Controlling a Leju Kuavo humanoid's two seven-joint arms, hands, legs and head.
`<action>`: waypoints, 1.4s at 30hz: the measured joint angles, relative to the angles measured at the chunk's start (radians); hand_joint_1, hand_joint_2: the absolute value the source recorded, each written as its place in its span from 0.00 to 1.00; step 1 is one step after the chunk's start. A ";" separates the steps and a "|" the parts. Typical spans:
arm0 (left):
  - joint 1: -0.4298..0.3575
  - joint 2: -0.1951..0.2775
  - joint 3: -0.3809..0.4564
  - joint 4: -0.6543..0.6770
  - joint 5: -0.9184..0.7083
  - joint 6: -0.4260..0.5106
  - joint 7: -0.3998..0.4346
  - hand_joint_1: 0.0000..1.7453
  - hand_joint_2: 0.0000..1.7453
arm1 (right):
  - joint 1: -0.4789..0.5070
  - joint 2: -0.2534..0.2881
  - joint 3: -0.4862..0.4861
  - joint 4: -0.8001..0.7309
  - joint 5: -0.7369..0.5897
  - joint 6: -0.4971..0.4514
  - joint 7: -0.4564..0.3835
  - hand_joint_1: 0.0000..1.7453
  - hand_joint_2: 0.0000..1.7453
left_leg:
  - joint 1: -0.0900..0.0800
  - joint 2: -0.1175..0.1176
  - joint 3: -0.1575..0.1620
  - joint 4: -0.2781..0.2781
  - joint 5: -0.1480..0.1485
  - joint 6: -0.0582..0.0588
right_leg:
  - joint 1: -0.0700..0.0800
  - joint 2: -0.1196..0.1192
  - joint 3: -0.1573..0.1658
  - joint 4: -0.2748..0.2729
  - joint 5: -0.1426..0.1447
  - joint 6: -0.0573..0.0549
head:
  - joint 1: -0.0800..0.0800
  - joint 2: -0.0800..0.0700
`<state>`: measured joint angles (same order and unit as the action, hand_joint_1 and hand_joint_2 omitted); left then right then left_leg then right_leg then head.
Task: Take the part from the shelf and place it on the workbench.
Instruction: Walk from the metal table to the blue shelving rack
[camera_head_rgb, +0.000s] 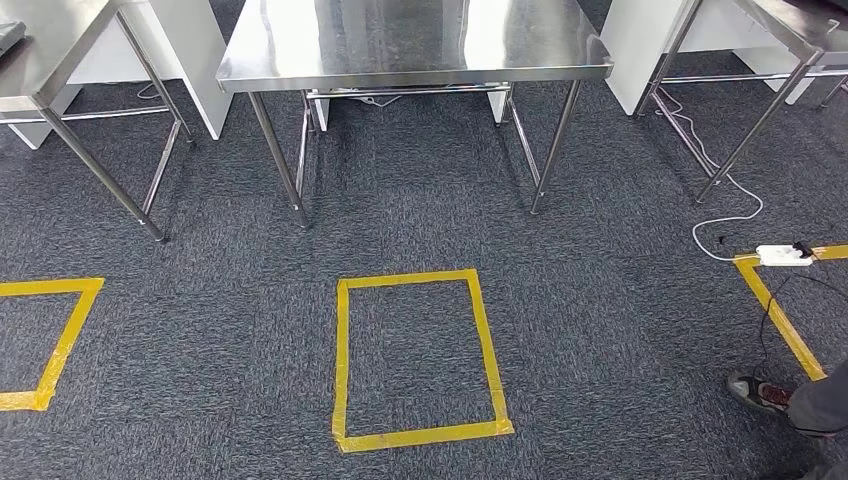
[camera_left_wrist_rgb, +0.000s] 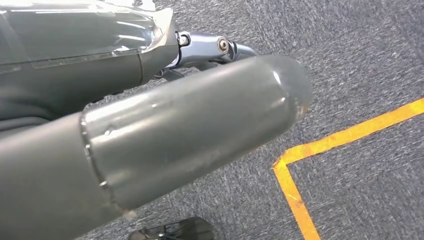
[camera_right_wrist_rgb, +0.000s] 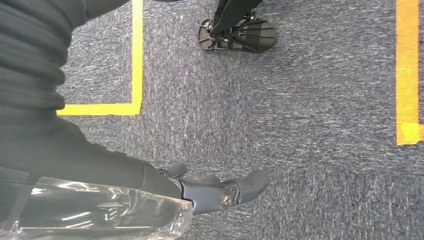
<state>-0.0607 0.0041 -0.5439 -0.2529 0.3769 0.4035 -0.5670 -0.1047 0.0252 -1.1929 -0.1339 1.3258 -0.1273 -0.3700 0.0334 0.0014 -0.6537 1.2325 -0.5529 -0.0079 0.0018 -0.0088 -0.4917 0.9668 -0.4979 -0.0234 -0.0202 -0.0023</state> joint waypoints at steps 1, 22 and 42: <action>0.000 0.001 -0.001 0.000 0.000 0.002 -0.001 0.00 0.00 | 0.000 0.001 0.000 0.000 0.001 0.000 0.000 0.00 1.00 | -0.002 0.000 0.047 -0.068 0.025 0.007 | 0.002 0.000 -0.001 0.004 0.001 0.000 | 0.000 0.000; 0.001 0.002 -0.036 0.000 0.012 0.022 0.003 0.00 0.00 | -0.003 -0.005 0.000 0.000 0.021 0.000 -0.048 0.00 0.00 | -0.033 0.004 0.121 -0.231 0.066 0.037 | 0.006 -0.001 -0.038 0.020 0.023 0.036 | 0.001 0.000; 0.003 0.002 -0.054 0.000 0.042 0.034 0.000 0.00 0.00 | -0.004 -0.007 0.002 0.000 0.025 -0.013 -0.075 0.00 0.00 | -0.030 0.004 0.119 -0.231 0.069 0.033 | 0.007 -0.001 -0.039 0.020 0.024 0.035 | 0.001 0.000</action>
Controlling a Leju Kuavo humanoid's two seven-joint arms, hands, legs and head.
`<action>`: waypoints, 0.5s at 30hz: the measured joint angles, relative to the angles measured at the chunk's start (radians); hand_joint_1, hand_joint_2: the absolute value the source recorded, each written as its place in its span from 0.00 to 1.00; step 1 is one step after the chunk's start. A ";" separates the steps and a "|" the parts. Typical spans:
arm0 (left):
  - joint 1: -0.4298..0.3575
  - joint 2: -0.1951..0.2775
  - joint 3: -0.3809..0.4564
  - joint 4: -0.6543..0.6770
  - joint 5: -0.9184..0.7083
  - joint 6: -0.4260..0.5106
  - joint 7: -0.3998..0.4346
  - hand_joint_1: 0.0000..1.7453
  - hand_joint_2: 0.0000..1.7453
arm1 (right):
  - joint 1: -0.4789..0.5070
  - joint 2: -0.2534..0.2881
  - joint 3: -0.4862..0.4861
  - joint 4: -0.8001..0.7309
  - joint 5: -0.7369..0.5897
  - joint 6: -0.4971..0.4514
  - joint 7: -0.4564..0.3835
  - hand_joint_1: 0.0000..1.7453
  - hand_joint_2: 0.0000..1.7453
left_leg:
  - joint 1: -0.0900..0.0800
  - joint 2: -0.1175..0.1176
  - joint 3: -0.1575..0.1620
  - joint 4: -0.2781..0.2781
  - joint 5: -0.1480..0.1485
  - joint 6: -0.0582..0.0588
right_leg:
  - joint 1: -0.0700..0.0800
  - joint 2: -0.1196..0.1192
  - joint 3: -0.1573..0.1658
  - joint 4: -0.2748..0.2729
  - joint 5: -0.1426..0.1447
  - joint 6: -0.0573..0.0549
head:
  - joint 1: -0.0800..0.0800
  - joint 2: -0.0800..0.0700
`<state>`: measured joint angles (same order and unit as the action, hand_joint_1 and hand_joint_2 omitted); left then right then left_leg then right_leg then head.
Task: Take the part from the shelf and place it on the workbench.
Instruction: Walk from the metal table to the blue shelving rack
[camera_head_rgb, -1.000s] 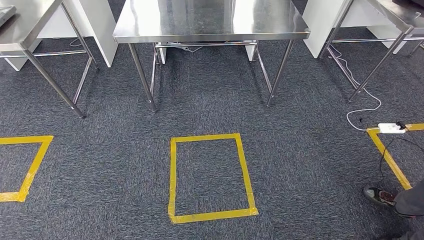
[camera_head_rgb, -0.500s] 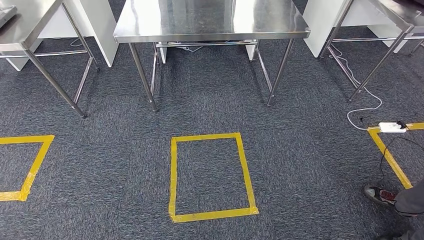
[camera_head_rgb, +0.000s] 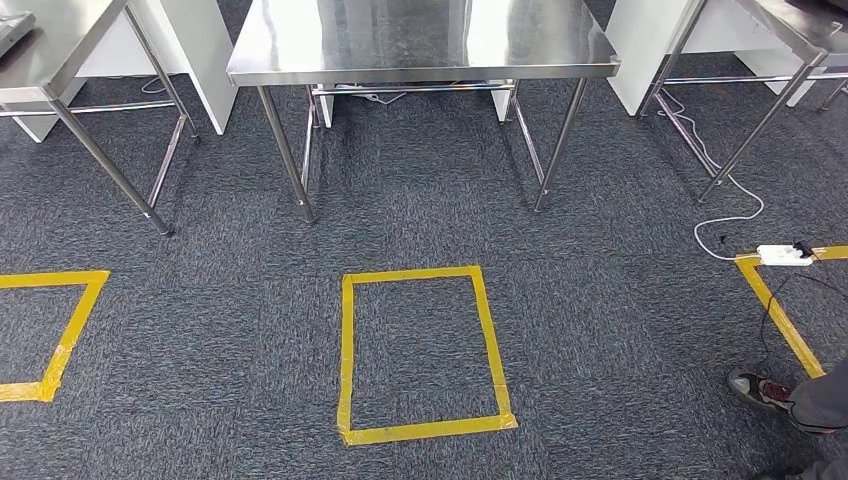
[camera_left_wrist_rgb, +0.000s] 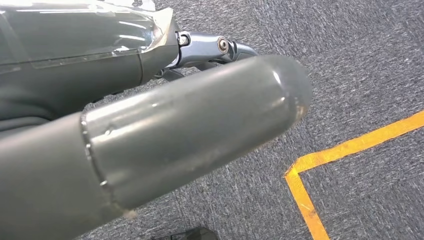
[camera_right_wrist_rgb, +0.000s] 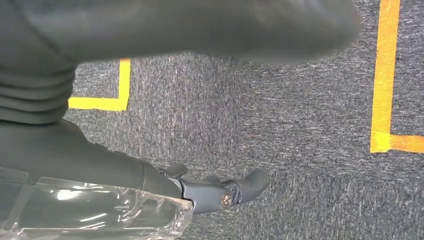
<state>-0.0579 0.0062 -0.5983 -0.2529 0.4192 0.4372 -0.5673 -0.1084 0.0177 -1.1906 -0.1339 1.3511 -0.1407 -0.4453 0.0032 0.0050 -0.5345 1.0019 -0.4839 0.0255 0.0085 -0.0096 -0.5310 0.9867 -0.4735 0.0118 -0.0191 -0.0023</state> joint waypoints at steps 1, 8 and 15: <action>0.000 0.000 0.000 0.000 0.001 0.001 -0.001 0.00 0.00 | 0.000 0.000 0.000 0.000 -0.002 0.002 0.002 0.00 0.00 | 0.000 0.000 -0.001 0.001 0.000 0.000 | -0.001 0.000 0.000 0.000 0.001 0.001 | 0.000 0.000; 0.000 0.002 -0.002 0.000 0.013 0.006 -0.005 0.00 0.00 | -0.001 0.004 0.000 0.000 -0.002 0.016 0.005 0.00 0.00 | -0.004 -0.001 -0.006 0.003 0.002 0.006 | -0.010 0.000 -0.002 -0.002 0.006 0.009 | 0.000 0.000; 0.002 0.000 -0.009 0.000 0.020 0.007 -0.008 0.00 0.00 | 0.001 0.002 0.000 -0.002 0.004 0.016 0.006 0.00 0.00 | 0.017 0.026 -0.012 -0.023 0.027 0.024 | -0.022 0.007 -0.131 0.256 -0.113 0.021 | 0.006 0.000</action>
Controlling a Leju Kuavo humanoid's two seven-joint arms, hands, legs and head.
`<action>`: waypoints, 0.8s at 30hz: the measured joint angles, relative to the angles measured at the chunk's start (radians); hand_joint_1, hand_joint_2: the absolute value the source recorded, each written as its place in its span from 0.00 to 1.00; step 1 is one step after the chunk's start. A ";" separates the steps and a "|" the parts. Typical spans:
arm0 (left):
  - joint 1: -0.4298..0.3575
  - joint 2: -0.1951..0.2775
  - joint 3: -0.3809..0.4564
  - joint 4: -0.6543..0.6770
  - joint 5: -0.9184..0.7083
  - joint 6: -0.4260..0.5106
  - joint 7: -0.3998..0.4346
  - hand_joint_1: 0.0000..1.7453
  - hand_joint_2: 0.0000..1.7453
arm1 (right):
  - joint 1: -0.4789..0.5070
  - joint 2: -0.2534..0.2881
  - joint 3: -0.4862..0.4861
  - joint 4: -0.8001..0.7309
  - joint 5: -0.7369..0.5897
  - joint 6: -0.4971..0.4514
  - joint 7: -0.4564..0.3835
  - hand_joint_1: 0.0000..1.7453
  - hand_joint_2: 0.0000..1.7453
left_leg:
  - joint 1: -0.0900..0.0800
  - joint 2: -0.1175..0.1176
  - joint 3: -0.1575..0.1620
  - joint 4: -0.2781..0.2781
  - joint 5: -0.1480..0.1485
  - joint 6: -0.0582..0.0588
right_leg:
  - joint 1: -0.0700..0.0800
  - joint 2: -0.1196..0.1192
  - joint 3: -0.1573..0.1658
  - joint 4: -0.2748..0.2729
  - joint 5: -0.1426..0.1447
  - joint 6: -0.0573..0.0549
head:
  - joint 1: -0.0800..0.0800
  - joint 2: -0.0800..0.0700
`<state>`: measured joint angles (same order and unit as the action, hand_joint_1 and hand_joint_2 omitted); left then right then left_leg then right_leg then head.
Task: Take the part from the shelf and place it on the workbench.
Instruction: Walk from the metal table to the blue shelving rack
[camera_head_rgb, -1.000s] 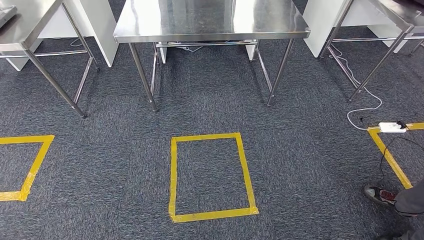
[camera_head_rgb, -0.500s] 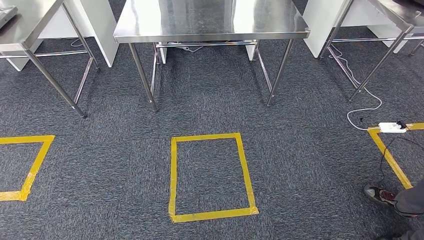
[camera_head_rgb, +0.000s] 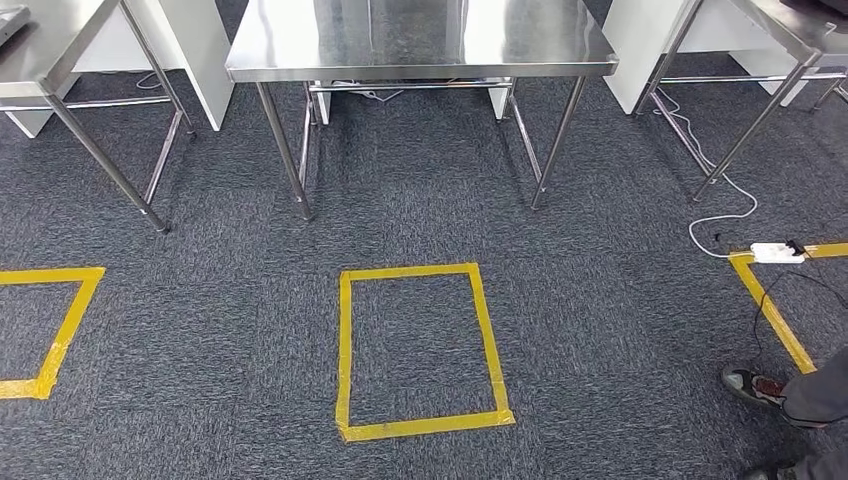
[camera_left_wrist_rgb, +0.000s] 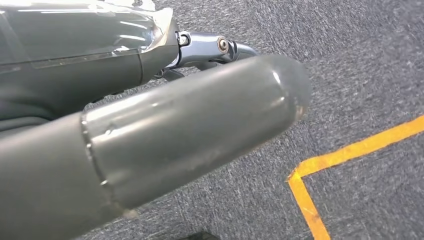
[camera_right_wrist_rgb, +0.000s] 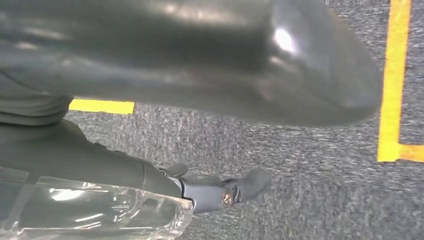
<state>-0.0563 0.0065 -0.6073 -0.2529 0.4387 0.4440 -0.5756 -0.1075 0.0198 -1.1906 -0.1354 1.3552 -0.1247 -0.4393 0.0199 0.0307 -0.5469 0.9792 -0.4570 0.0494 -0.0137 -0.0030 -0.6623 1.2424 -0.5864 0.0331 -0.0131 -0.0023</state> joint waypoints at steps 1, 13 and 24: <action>0.001 0.000 -0.001 0.000 0.000 0.000 0.000 0.00 0.00 | 0.001 0.000 0.000 0.000 0.000 0.000 0.000 0.00 0.00 | 0.002 0.006 -0.002 0.000 0.001 -0.003 | -0.007 0.000 -0.009 0.023 -0.004 0.009 | 0.000 0.000; 0.000 0.003 -0.010 0.000 0.000 0.000 -0.001 0.00 0.00 | -0.002 0.002 0.000 -0.003 -0.005 0.006 0.002 0.00 0.00 | 0.026 0.001 -0.038 0.112 -0.087 -0.076 | -0.022 0.004 0.122 -0.239 0.105 -0.014 | -0.003 0.000; 0.000 0.007 -0.018 0.000 0.001 0.005 -0.005 0.00 0.00 | -0.002 0.002 0.000 -0.004 -0.007 0.017 -0.002 0.00 0.00 | -0.014 -0.090 -0.001 0.042 -0.036 -0.007 | 0.018 0.119 0.100 -0.237 0.121 -0.022 | -0.001 0.000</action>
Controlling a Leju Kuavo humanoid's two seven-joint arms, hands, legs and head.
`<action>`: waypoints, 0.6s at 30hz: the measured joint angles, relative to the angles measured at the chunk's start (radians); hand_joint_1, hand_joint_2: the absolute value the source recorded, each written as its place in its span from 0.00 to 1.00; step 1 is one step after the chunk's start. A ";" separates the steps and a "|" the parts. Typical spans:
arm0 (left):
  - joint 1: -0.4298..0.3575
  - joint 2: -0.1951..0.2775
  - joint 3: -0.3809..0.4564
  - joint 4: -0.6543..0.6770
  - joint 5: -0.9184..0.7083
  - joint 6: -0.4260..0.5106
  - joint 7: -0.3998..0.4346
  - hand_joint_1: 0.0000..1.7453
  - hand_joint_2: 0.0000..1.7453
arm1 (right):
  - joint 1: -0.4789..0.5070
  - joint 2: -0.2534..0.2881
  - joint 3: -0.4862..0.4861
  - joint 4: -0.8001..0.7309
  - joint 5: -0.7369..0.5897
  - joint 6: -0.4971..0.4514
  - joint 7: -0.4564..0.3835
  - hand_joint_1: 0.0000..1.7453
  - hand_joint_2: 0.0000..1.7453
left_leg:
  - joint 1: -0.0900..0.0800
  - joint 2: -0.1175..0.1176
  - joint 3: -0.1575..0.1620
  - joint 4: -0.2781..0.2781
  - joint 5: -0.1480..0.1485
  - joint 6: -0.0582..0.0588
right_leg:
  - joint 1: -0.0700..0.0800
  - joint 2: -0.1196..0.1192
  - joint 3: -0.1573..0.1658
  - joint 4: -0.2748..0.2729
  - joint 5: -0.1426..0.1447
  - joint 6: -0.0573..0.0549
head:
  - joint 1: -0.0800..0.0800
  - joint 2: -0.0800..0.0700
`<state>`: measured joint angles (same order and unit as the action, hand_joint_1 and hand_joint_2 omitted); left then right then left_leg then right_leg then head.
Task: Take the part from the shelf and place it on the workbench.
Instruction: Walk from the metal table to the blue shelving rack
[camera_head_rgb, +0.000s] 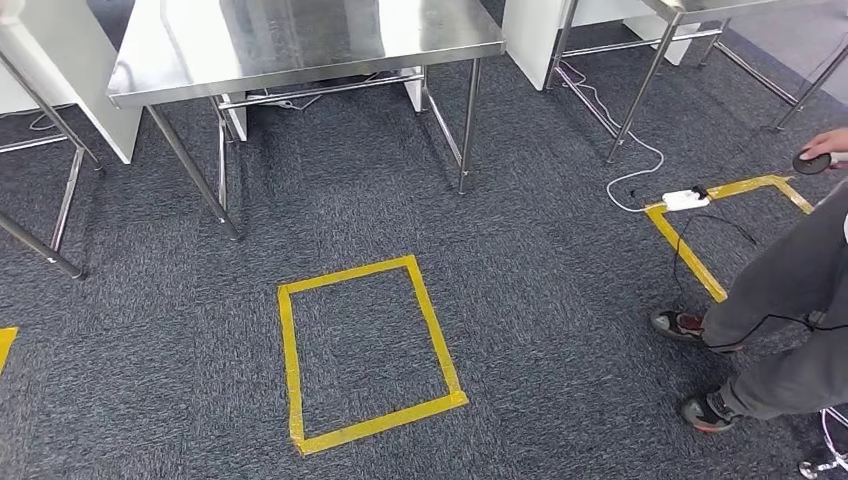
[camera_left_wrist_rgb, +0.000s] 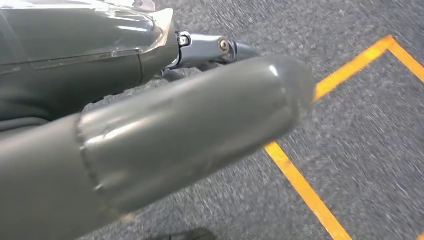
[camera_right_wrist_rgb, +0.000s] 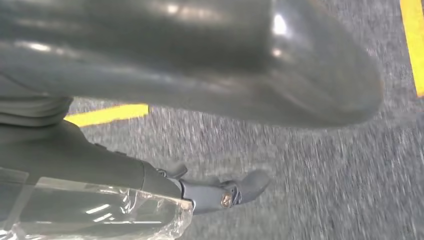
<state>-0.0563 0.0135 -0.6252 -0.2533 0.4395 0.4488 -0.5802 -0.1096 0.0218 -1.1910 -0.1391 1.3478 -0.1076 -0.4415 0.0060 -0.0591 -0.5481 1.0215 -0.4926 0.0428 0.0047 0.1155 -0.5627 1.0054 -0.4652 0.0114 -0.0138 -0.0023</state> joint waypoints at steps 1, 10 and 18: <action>-0.002 -0.002 0.000 0.000 0.000 0.001 -0.001 0.00 0.00 | 0.002 -0.003 0.000 -0.001 0.000 0.000 0.000 0.00 0.00 | 0.001 0.011 0.002 -0.007 0.005 0.001 | 0.001 0.006 -0.006 0.002 0.002 0.004 | 0.000 0.000; 0.001 -0.007 -0.009 -0.002 0.008 0.004 -0.003 0.00 0.00 | 0.005 -0.007 0.000 -0.002 -0.001 0.002 -0.002 0.00 0.00 | 0.005 0.126 0.004 -0.031 0.020 0.006 | -0.022 -0.117 -0.088 0.190 -0.077 0.045 | 0.012 0.000; -0.004 -0.008 -0.015 -0.002 0.010 0.004 -0.002 0.00 0.00 | 0.006 -0.009 0.000 -0.002 -0.003 0.012 -0.002 0.00 0.00 | 0.007 0.153 0.014 -0.005 -0.016 -0.043 | -0.024 -0.143 0.021 -0.023 -0.004 0.010 | 0.007 0.000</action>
<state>-0.0608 0.0055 -0.6402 -0.2555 0.4490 0.4532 -0.5821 -0.1033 0.0125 -1.1910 -0.1411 1.3444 -0.0959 -0.4433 0.0131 0.0937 -0.5336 1.0164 -0.5089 -0.0004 -0.0195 -0.0280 -0.5421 0.9828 -0.4688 0.0210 -0.0064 -0.0023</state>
